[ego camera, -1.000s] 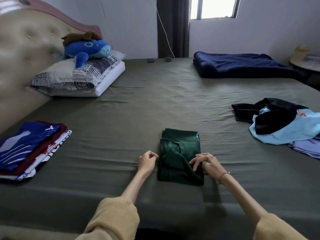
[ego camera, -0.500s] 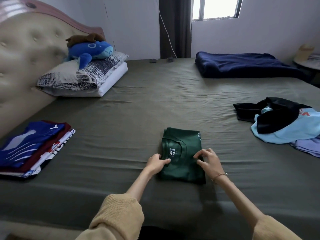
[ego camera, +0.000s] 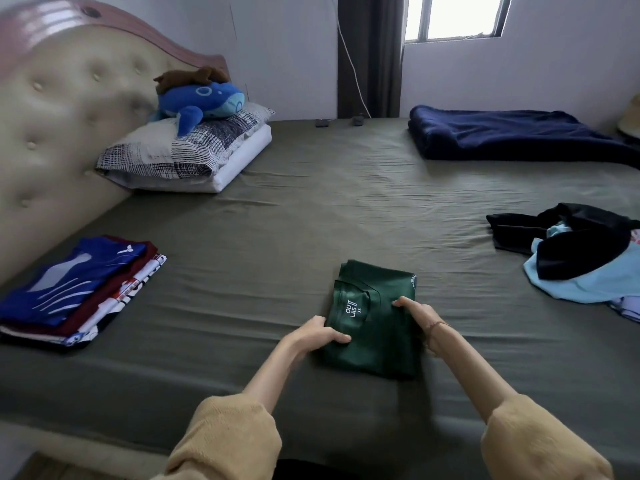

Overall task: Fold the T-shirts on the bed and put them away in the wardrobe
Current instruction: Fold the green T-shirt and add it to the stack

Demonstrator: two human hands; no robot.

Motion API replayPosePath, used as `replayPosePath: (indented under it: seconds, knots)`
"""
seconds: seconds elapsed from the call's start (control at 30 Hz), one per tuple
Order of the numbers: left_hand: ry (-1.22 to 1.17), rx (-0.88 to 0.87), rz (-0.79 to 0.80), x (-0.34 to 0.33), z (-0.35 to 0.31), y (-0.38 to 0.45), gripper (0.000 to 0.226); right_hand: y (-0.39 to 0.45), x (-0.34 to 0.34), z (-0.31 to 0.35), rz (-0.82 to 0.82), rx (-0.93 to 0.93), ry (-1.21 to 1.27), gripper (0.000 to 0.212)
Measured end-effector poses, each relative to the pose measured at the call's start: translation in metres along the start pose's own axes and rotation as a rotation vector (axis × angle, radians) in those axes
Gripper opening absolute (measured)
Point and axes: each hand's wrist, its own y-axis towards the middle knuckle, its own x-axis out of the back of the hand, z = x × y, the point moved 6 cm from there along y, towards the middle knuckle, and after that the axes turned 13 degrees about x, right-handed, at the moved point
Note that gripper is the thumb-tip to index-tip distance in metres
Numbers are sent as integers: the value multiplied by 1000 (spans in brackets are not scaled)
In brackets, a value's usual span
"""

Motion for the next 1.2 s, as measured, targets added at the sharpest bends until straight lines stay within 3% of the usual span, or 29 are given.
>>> replayPosePath:
  seconds: [0.1, 0.17, 0.23, 0.3, 0.57, 0.8, 0.97, 1.1, 1.2]
  knots:
    - [-67, -21, 15, 8, 11, -7, 27, -3, -16, 0, 50, -38, 109, 24]
    - [-107, -31, 49, 12, 16, -14, 17, -3, -28, -2, 115, -77, 184, 48]
    - [-147, -38, 78, 21, 22, -20, 11, -8, -41, -5, 160, -109, 205, 47]
    - [-154, -33, 55, 34, 30, -26, 15, -14, -54, -6, 173, -106, 246, 28]
    - [-249, -92, -125, 91, 62, -55, 21, -25, -114, 8, 172, -18, 380, 21]
    - [-396, -139, -332, 184, 94, -88, 29, -38, -218, 43, 323, -21, 480, 38]
    - [-583, -159, -576, 262, 118, -117, 24, -42, -312, 66, 470, -31, 511, 43]
    - [-771, -169, -608, 307, 133, -128, 16, -41, -374, 81, 546, -47, 610, 45]
    - [-917, -220, -652, 340, 142, -134, 19, -32, -412, 95, 589, -30, 707, 82]
